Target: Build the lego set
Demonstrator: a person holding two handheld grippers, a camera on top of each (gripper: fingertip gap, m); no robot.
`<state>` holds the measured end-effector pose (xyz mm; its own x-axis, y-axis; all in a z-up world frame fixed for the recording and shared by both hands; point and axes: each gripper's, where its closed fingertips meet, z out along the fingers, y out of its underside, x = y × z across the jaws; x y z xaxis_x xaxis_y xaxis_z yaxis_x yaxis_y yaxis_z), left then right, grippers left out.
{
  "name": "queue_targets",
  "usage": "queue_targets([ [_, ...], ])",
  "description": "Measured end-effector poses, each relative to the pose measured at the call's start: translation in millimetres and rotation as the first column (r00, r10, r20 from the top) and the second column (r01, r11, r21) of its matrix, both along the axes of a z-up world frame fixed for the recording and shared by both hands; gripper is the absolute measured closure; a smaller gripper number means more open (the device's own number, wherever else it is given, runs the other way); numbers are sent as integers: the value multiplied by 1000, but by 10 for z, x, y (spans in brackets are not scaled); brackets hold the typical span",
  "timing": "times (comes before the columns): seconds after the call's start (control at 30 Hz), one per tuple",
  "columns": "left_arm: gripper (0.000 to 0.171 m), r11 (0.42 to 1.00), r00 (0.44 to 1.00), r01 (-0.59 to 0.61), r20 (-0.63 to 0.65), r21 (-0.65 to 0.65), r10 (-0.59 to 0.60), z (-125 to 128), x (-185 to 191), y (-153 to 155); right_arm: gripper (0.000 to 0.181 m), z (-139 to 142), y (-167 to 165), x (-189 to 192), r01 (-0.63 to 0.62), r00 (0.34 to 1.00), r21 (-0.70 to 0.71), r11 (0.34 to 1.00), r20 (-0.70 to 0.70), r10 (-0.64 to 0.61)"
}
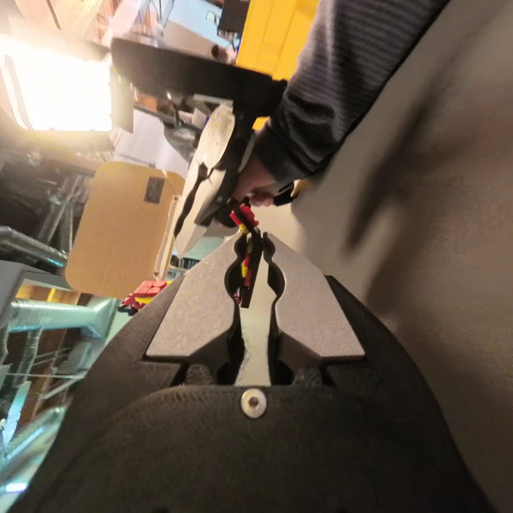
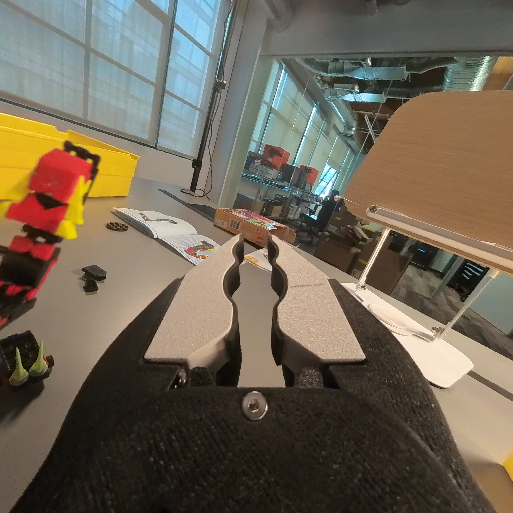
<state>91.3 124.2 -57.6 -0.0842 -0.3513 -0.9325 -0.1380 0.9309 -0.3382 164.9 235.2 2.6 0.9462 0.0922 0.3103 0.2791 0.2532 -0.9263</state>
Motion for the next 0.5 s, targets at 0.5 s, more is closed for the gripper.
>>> queue_targets([
  [0.5, 162, 547, 879, 454, 251, -703, -406, 847, -591, 206, 132, -97, -80, -452, -308, 952, -127, 943, -43, 305],
])
